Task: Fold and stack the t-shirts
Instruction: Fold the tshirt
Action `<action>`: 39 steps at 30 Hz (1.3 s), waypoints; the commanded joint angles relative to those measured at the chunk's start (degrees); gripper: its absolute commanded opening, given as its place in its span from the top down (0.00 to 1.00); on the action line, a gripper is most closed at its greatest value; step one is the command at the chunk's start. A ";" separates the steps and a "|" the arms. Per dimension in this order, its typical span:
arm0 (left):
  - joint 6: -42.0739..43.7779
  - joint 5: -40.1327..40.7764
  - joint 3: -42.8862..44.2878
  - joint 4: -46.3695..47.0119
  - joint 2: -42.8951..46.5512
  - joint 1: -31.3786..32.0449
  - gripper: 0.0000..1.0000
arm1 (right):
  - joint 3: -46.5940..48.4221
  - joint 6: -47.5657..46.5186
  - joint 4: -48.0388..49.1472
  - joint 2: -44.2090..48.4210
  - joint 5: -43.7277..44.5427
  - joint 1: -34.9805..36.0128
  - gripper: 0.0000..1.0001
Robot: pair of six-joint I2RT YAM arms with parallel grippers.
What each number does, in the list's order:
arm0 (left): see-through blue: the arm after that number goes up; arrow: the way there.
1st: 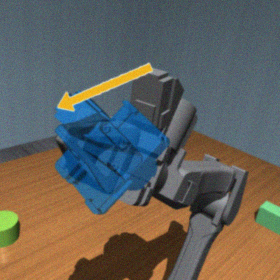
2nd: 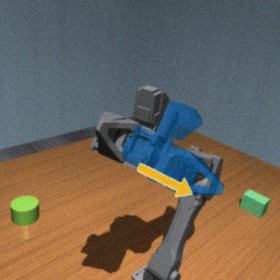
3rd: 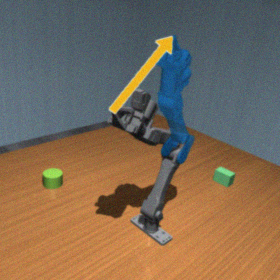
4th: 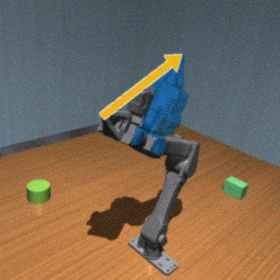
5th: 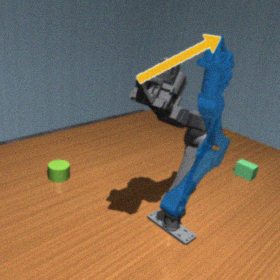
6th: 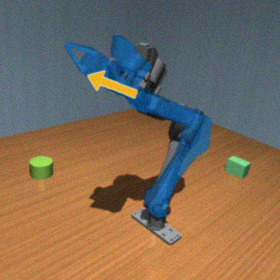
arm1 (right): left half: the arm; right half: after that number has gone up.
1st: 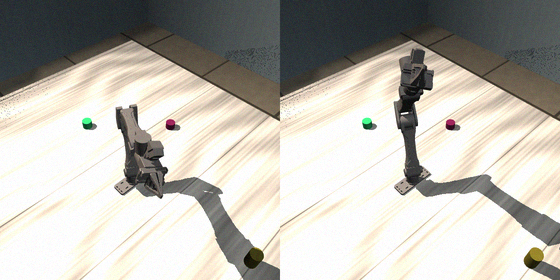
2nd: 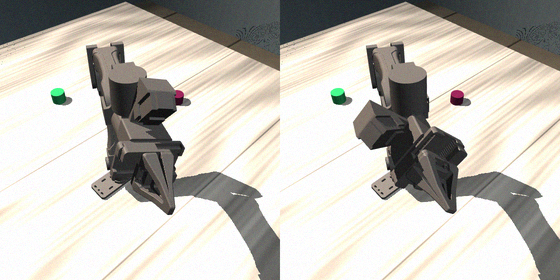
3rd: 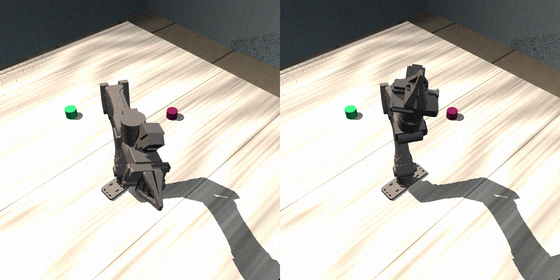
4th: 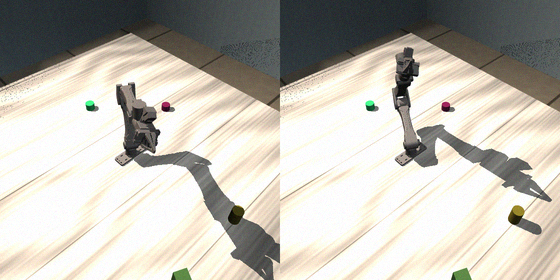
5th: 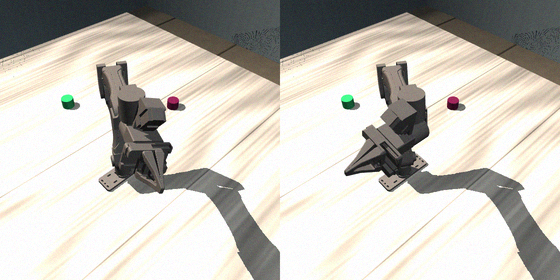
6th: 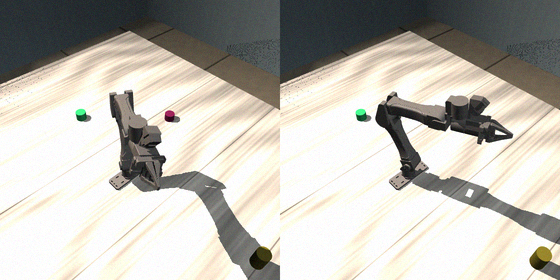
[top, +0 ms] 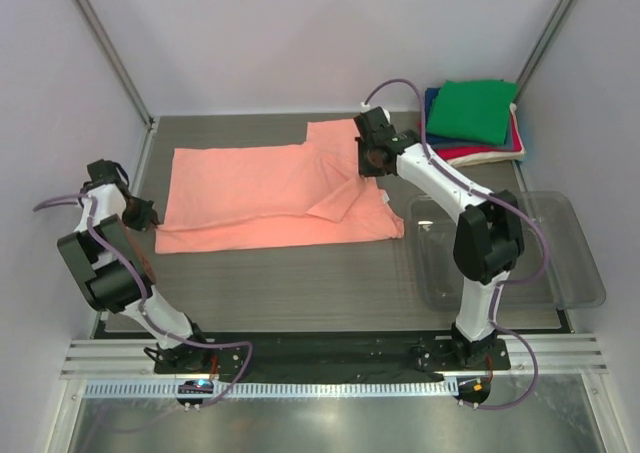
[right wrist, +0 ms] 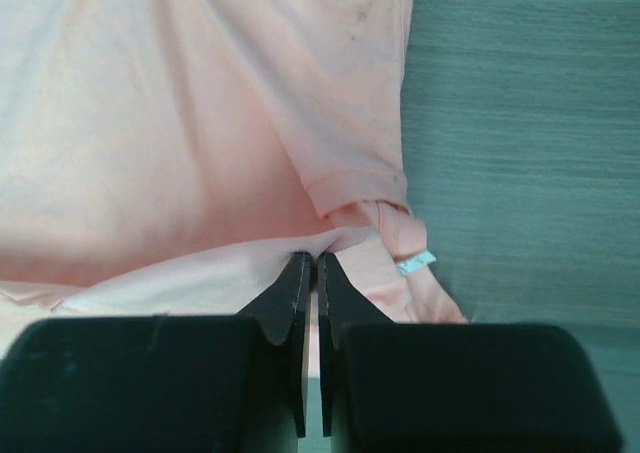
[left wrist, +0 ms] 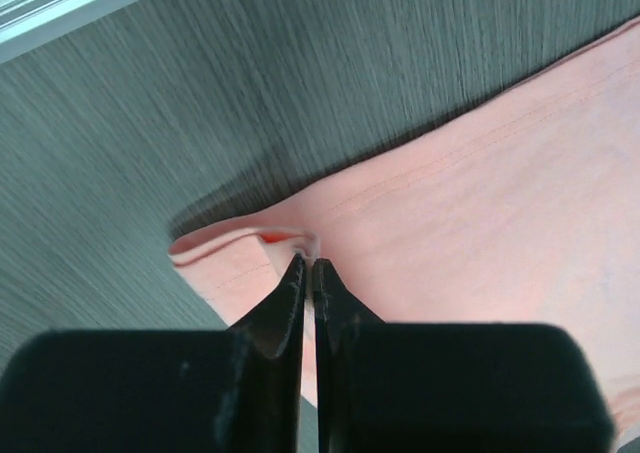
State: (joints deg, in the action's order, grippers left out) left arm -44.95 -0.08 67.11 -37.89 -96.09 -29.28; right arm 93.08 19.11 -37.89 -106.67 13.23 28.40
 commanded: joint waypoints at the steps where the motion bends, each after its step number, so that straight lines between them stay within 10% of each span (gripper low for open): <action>1: 0.73 -1.59 6.70 -2.71 -3.39 0.36 0.94 | 6.31 -1.54 1.42 -4.32 -0.05 -0.71 0.91; 5: 6.71 -0.39 13.56 -6.13 -4.28 3.69 0.63 | 12.03 -0.31 -2.35 -7.58 2.49 -2.30 0.30; 10: 8.91 7.29 10.08 -6.85 5.46 8.18 0.15 | 5.55 1.54 -2.11 -1.19 4.00 -2.91 0.20; 24: -3.48 4.99 -23.24 7.12 28.59 8.10 0.16 | -36.81 9.98 10.64 23.35 -8.05 1.83 0.20; 39: -8.93 10.09 -27.38 12.92 18.22 8.18 0.16 | -35.78 9.89 16.44 9.75 -2.51 1.57 0.18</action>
State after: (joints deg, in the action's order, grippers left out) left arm -51.35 7.46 40.73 -29.74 -78.17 -21.02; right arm 55.13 28.88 -23.46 -94.65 7.14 30.52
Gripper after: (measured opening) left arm 0.835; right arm 0.815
